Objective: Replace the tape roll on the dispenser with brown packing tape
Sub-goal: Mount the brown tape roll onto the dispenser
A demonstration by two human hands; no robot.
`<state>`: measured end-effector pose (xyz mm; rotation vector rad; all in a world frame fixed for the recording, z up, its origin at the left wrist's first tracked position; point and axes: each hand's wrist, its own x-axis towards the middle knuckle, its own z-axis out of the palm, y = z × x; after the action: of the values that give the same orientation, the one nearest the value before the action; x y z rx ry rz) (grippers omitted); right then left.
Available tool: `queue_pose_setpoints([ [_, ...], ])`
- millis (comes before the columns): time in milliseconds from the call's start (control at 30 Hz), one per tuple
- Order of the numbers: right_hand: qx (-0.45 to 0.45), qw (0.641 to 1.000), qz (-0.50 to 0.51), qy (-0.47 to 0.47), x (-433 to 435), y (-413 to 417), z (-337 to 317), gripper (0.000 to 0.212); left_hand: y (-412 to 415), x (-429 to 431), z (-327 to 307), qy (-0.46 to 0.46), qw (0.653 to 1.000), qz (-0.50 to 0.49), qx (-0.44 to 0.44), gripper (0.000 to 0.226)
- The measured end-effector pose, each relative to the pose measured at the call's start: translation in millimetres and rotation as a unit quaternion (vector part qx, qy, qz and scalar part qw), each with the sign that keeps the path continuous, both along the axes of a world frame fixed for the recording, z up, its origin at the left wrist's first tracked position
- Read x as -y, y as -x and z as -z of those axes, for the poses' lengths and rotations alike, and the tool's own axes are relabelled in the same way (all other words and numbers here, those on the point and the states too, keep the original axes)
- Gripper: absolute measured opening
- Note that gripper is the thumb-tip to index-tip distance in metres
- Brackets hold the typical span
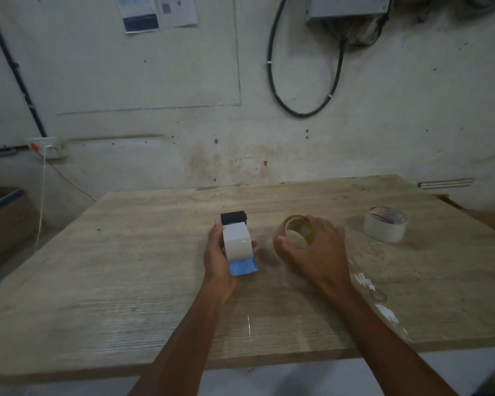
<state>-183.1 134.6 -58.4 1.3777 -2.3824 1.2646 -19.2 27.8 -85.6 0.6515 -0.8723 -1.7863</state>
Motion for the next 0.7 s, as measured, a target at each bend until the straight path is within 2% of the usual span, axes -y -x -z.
queue_pose_setpoints([
  [100, -0.117, 0.988, 0.02, -0.098, 2.3, -6.0, 1.7, 0.086, 0.9, 1.6, 1.8, 0.0, 1.0, 0.012, 0.004, 0.06],
  [233, -0.128, 0.979, 0.027, -0.155, 4.3, -7.9, 0.8, 0.083, 0.3, 1.9, 1.3, -0.001, 1.0, 0.006, 0.009, 0.052],
  [300, -0.153, 0.979, 0.027, -0.134, 1.2, -10.3, -0.5, 0.078, 0.7, 1.3, 0.7, -0.009, 1.0, 0.0, 0.011, 0.053],
  [333, -0.156, 0.984, 0.004, -0.084, -1.4, -14.4, -2.9, 0.072, 0.2, 0.6, -0.1, -0.014, 1.0, -0.001, 0.017, 0.056],
  [367, -0.136, 0.99, -0.045, -0.016, -4.8, -19.8, -6.3, 0.062, 0.5, 0.5, -0.2, -0.018, 1.0, -0.006, 0.021, 0.06],
  [433, -0.017, 0.979, -0.179, 0.097, -12.2, -34.3, -15.7, 0.036, 0.7, 1.3, 1.0, -0.01, 0.999, -0.012, 0.034, 0.075],
  [500, 0.081, 0.955, -0.269, 0.091, -16.0, -53.0, -24.4, 0.022, 0.7, 1.9, 1.7, -0.005, 0.999, -0.026, 0.041, 0.089],
  [600, 0.198, 0.931, -0.298, 0.066, -15.4, -73.8, -24.3, 0.02, 1.5, 2.3, -0.3, 0.001, 0.999, -0.034, 0.043, 0.108],
  [700, 0.331, 0.885, -0.313, 0.093, -17.3, -82.1, -20.4, 0.014, 1.6, 2.3, -1.4, 0.018, 0.999, -0.016, 0.041, 0.101],
])
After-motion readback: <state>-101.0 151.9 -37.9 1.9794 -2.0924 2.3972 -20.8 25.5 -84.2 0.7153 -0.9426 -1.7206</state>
